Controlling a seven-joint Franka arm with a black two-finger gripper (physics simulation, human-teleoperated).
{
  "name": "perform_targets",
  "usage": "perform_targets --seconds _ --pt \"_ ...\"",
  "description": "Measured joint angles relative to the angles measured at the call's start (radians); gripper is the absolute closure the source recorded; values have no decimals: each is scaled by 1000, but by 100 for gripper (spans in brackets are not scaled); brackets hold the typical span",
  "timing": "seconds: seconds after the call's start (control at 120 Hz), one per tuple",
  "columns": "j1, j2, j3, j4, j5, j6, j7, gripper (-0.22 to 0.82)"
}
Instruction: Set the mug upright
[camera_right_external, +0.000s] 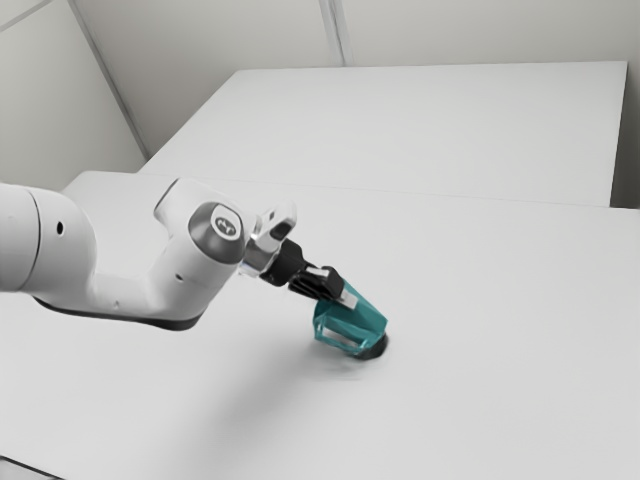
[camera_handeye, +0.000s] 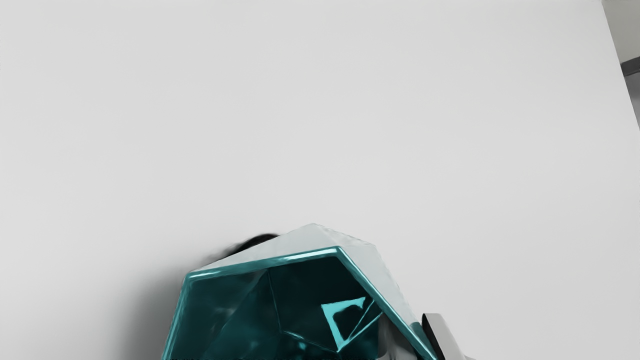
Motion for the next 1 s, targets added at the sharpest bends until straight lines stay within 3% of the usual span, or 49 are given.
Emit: perform_targets --seconds 0.225,0.433,0.567,0.733,1.0 --pt "-17 -36 2 7 127 -21 -66 78" --pt "-6 -56 131 99 565 -115 -174 78" --pt "38 -50 158 138 807 -157 -256 79" --pt "101 -46 123 145 987 -210 -366 79" --pt "230 -44 37 139 1044 -326 -522 79"
